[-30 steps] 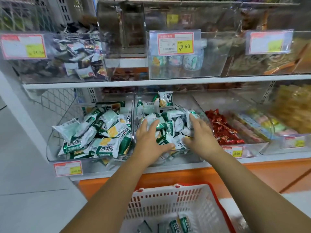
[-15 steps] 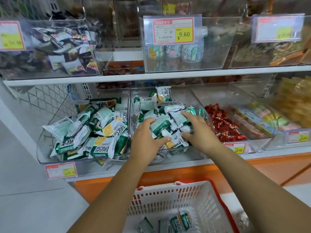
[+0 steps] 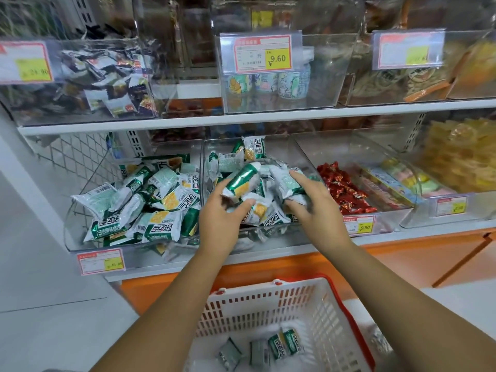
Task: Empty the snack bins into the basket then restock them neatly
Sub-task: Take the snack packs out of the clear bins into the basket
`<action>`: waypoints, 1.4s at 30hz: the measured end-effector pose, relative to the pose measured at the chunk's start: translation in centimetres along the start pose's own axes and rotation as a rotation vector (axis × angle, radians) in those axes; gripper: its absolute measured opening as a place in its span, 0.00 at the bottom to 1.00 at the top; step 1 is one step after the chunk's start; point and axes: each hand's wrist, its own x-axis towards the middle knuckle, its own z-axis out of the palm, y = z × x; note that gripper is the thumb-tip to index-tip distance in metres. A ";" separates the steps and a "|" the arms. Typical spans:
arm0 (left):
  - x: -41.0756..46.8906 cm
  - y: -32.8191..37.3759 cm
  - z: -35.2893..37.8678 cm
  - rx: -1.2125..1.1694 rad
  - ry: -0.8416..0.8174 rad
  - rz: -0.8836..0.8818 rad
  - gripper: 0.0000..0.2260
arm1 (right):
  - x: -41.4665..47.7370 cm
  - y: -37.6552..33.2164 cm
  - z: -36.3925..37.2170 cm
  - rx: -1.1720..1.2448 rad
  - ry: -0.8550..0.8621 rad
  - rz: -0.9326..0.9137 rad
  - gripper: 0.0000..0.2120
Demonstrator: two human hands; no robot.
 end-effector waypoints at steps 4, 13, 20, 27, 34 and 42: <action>-4.1 1.2 -1.5 -0.121 0.043 0.070 0.21 | -2.8 -2.7 -2.1 0.132 0.063 -0.010 0.27; -14.5 -9.1 0.9 0.146 -0.286 -0.316 0.13 | -16.1 1.3 4.1 0.255 -0.198 0.373 0.23; -20.9 -22.5 3.8 0.402 -0.667 -0.748 0.15 | -28.6 13.4 12.1 0.161 -0.454 0.980 0.24; -20.6 -27.4 6.7 0.435 -0.685 -0.908 0.15 | -29.7 19.4 15.2 0.149 -0.398 1.126 0.26; -19.0 -30.4 10.4 0.322 -0.644 -0.988 0.21 | -29.4 20.7 16.9 0.216 -0.325 1.221 0.35; -18.0 -29.9 9.9 0.501 -0.682 -0.756 0.25 | -28.8 20.5 15.8 0.246 -0.390 1.212 0.36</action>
